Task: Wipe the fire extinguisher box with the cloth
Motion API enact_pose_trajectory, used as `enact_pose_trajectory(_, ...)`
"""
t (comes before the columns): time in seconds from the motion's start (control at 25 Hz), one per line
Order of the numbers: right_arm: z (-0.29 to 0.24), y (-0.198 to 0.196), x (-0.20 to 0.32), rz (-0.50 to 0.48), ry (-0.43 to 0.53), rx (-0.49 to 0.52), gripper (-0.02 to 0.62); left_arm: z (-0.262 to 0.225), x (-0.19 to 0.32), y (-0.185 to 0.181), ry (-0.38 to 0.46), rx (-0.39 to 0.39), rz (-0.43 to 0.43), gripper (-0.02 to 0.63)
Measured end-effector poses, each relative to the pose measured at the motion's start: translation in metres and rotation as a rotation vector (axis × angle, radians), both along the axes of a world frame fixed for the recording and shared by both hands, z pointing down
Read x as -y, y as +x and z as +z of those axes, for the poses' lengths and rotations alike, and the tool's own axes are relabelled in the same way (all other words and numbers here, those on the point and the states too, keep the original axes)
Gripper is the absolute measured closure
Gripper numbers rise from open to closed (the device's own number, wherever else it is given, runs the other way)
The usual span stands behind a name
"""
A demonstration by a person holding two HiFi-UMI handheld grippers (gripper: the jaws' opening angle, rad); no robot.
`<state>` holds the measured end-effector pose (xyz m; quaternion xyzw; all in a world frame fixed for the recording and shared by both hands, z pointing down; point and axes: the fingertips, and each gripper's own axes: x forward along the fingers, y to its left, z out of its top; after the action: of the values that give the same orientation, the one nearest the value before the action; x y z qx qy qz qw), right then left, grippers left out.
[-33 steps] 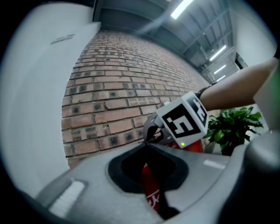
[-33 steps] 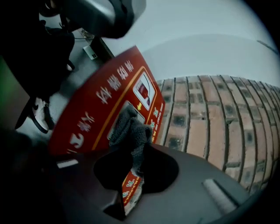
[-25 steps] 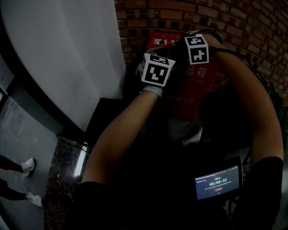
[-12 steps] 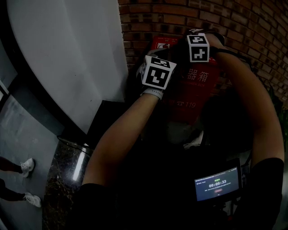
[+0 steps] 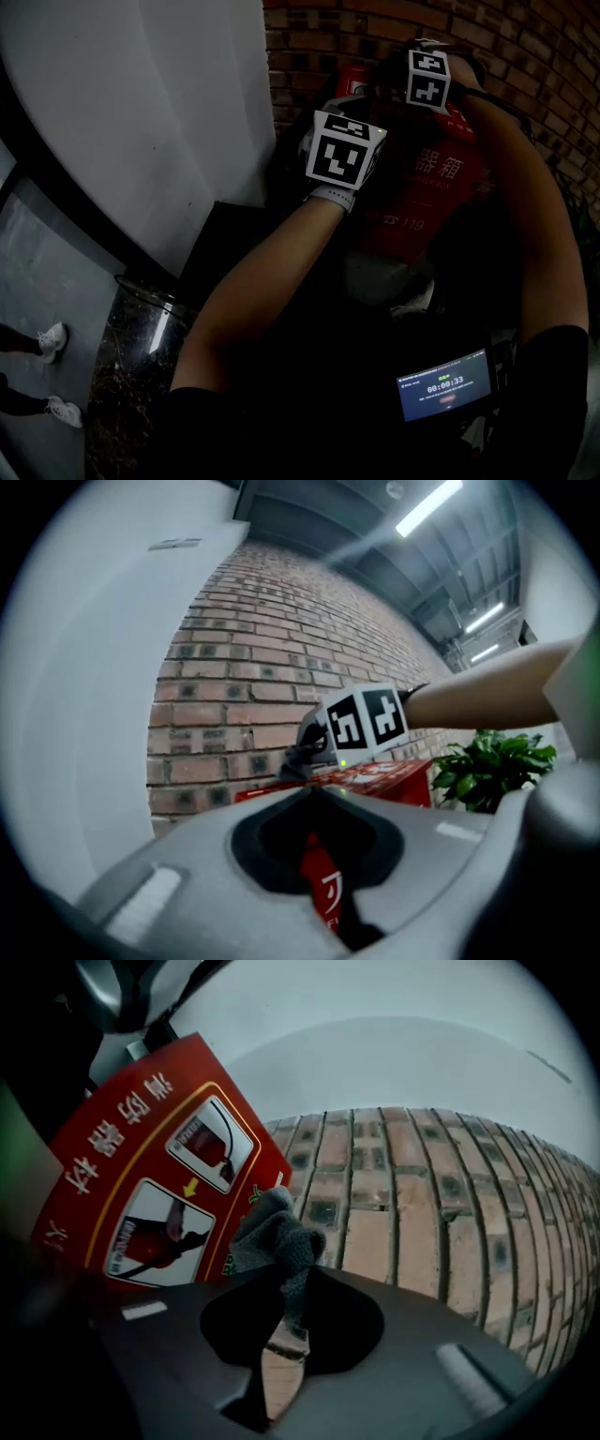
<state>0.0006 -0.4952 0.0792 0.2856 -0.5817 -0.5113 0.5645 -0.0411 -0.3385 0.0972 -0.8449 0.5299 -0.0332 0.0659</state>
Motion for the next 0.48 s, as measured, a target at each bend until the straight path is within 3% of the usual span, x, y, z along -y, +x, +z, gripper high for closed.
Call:
enact_pose_trajectory(0.2,0.019,-0.004,0.032,0.025,-0.006,-0.034,0.557,-0.005,0.015,-0.005,0.029,0.057,-0.033,0.603)
enact_pose_trajectory(0.48,0.041,-0.009,0.048,0.019,-0.023,-0.091,0.560,0.002,0.028,-0.019,0.013,0.039,-0.040,0.603)
